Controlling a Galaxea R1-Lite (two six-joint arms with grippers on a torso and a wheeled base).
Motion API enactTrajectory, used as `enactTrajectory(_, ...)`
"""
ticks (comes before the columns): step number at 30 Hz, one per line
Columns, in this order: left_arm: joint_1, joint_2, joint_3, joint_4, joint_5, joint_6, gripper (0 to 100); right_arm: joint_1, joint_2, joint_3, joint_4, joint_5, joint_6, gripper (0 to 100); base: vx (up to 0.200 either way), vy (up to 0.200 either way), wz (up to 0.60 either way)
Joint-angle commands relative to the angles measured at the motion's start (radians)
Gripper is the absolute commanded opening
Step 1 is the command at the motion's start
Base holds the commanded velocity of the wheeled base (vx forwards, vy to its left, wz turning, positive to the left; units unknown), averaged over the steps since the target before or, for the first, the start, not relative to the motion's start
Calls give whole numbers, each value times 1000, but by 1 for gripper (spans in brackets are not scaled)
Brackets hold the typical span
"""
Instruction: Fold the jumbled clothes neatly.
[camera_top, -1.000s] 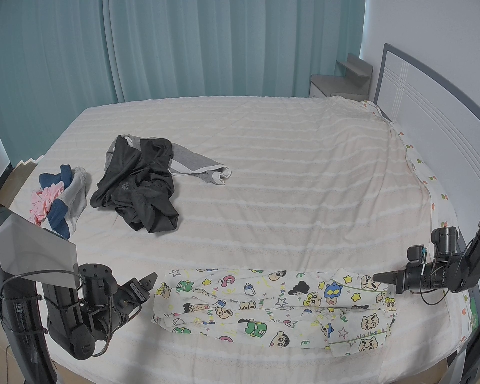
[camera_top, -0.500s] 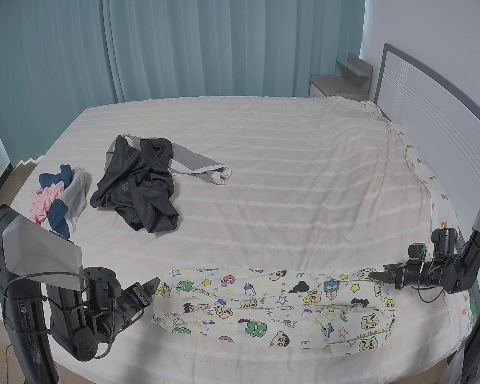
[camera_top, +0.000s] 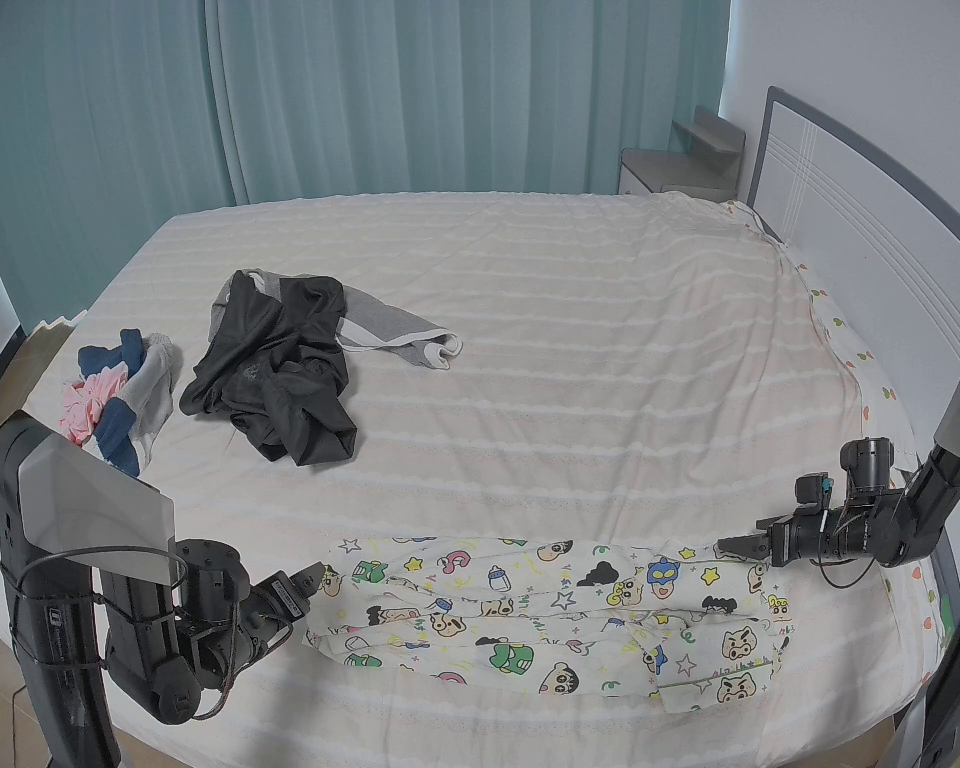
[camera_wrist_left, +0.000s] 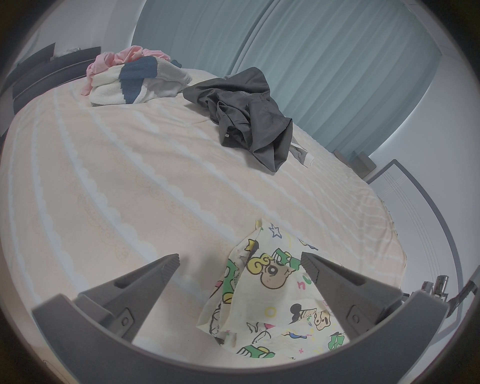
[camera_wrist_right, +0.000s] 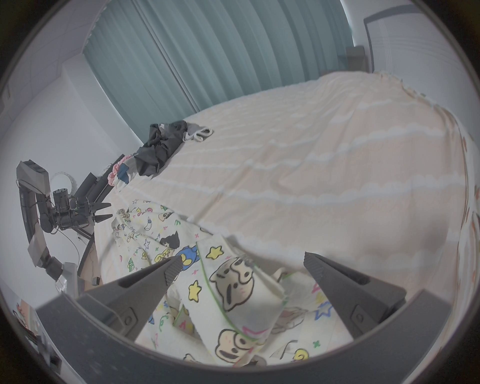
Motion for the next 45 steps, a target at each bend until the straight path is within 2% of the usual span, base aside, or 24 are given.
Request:
enactTrajectory(1,-1,7,1,-18,1,-2,100,23,-13,-27,43,-6,-1,100,0,0,0)
enactTrajectory(7,-12,7,-1,-18,1,-2,100,20,-36,30,33,0,-3,100,0,0,0)
enactTrajectory(14,-12,8,1,-18,1,-2,100,-2,-39,79,-62,-3,3,100,0,0,0)
enactTrajectory(19,-12,8,-1,-18,1,-11,100,-17,-59,122,-77,-2,5,100,0,0,0)
enactTrajectory(32,-20,7,1,-18,6,-20,100,-9,-93,240,-163,17,5,100,0,0,0)
enactTrajectory(45,-20,7,1,-18,6,-22,100,98,-58,244,-165,20,9,100,0,0,0)
